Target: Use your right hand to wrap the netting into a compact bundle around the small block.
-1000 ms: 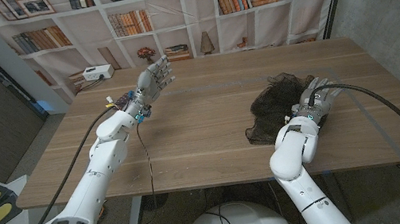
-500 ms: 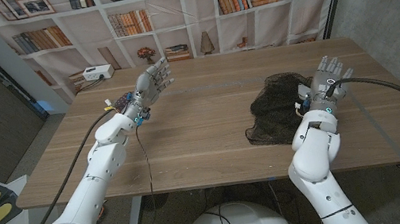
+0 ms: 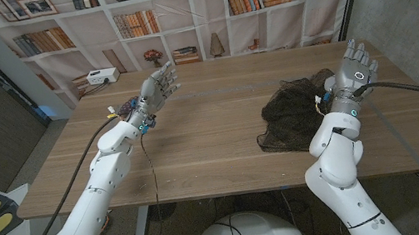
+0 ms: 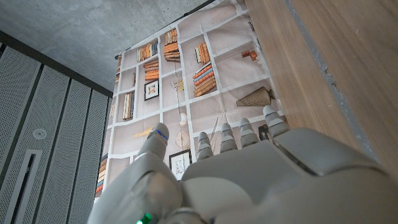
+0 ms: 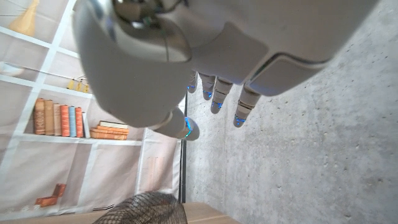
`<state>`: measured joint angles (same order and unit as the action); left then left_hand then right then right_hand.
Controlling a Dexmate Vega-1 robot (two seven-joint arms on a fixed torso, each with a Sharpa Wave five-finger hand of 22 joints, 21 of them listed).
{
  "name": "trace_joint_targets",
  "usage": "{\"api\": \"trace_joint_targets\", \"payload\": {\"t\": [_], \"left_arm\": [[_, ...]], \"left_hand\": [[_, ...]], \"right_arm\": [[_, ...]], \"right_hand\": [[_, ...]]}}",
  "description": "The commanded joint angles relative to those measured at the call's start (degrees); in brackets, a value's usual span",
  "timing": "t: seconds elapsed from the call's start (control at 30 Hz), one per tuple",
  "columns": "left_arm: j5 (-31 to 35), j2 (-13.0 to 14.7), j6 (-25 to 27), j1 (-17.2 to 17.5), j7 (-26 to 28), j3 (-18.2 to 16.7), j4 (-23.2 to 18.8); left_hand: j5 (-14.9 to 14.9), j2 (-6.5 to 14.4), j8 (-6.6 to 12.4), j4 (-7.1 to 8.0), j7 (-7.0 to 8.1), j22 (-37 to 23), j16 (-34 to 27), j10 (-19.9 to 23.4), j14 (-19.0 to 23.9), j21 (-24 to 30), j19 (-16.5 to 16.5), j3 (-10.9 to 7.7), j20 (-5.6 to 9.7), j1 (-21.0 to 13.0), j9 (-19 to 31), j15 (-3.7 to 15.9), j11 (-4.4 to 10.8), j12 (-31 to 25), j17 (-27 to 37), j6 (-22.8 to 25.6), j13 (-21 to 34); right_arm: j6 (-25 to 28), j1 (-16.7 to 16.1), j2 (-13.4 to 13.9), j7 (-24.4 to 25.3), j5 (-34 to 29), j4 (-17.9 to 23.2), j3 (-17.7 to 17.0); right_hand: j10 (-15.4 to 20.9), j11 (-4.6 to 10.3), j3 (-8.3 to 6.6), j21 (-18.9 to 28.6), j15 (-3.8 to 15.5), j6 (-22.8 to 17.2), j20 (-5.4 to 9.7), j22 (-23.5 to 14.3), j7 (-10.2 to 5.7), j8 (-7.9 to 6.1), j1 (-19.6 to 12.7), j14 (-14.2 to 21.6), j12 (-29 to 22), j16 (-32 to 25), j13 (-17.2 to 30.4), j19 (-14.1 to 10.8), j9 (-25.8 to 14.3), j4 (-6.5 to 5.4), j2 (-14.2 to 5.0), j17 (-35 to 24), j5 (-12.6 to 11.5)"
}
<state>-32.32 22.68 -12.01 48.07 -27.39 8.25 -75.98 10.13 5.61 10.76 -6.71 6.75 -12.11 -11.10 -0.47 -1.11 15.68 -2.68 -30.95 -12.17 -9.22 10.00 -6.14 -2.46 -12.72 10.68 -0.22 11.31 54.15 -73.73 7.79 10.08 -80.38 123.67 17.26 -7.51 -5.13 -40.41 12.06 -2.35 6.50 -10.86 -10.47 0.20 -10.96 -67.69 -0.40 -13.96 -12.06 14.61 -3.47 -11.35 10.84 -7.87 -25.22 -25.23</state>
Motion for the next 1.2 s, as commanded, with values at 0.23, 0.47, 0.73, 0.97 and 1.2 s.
{"api": "trace_joint_targets", "payload": {"t": [0.23,0.47,0.73,0.97,1.2], "left_arm": [[-0.2,-0.1,-0.4,-0.4,-0.4,0.0,0.5],[-0.1,-0.2,-0.7,0.2,0.8,-0.4,-0.3],[-0.2,0.2,-0.6,1.0,1.4,-0.8,-1.3],[-0.3,0.5,-0.7,1.7,2.1,-1.2,-1.9],[-0.6,1.0,-0.3,2.4,2.6,-1.7,-2.7]], "left_hand": [[0.1,-0.3,-0.06,0.04,0.28,-0.2,0.0,0.1,0.3,0.0,0.6,-0.61,-0.1,0.4,0.3,-0.3,0.07,0.1,0.1,-0.1,0.2],[0.1,-0.3,-0.01,0.06,0.15,-0.2,0.1,0.1,0.1,0.0,0.7,-0.63,-0.09,0.5,0.3,-0.14,-0.19,0.1,0.1,0.1,0.2],[0.1,-0.2,-0.02,0.11,0.4,-0.2,0.1,-0.4,0.0,0.0,0.7,-0.68,-0.09,0.5,0.3,0.11,-0.06,0.2,0.1,0.1,0.2],[0.1,-0.1,-0.07,0.17,0.57,-0.2,0.1,-1.1,-0.1,0.0,0.8,-0.69,-0.09,0.6,0.3,0.1,0.47,0.5,0.1,0.0,0.2],[0.1,-0.1,-0.08,0.22,0.66,-0.2,0.3,-1.5,-0.5,-0.1,0.7,-0.71,-0.09,0.7,0.3,0.15,0.55,0.7,0.1,0.0,0.2]], "right_arm": [[-1.0,0.4,0.9,12.0,11.1,1.3,-0.9],[-13.7,-1.5,3.8,24.0,28.7,1.7,-5.3],[-45.1,-3.9,9.4,21.5,64.6,-2.8,-15.8],[-61.6,-2.0,13.7,13.7,84.2,-11.2,-16.9],[-68.8,0.2,17.8,7.2,94.2,-16.3,-15.3]], "right_hand": [[9.9,1.54,-2.72,4.7,3.36,-9.5,7.73,-0.3,-1.74,-1.92,6.0,8.5,-3.2,-2.9,-0.6,-11.5,0.1,-3.91,5.12,0.4,-5.1],[19.2,2.65,6.04,6.1,4.07,-21.6,7.88,-0.1,-2.71,-3.6,21.1,14.6,-4.5,-4.8,-1.6,-17.5,0.2,-8.63,5.83,0.4,6.6],[18.9,-0.11,16.16,3.9,0.52,-21.5,5.9,-0.1,-2.34,-1.18,38.7,13.2,-1.3,-3.3,-2.5,-14.9,0.1,-15.58,5.79,2.1,14.6],[17.1,0.25,17.7,2.5,0.68,-19.7,4.18,-0.2,-2.58,-0.31,41.7,11.5,0.1,-2.3,-2.6,-12.3,0.1,-16.42,5.44,2.7,15.1],[18.1,-0.11,18.35,2.1,0.58,-19.3,3.88,-0.2,-2.8,-0.15,43.0,11.6,0.0,-2.2,-2.6,-11.7,0.2,-16.71,5.44,2.9,15.2]]}}
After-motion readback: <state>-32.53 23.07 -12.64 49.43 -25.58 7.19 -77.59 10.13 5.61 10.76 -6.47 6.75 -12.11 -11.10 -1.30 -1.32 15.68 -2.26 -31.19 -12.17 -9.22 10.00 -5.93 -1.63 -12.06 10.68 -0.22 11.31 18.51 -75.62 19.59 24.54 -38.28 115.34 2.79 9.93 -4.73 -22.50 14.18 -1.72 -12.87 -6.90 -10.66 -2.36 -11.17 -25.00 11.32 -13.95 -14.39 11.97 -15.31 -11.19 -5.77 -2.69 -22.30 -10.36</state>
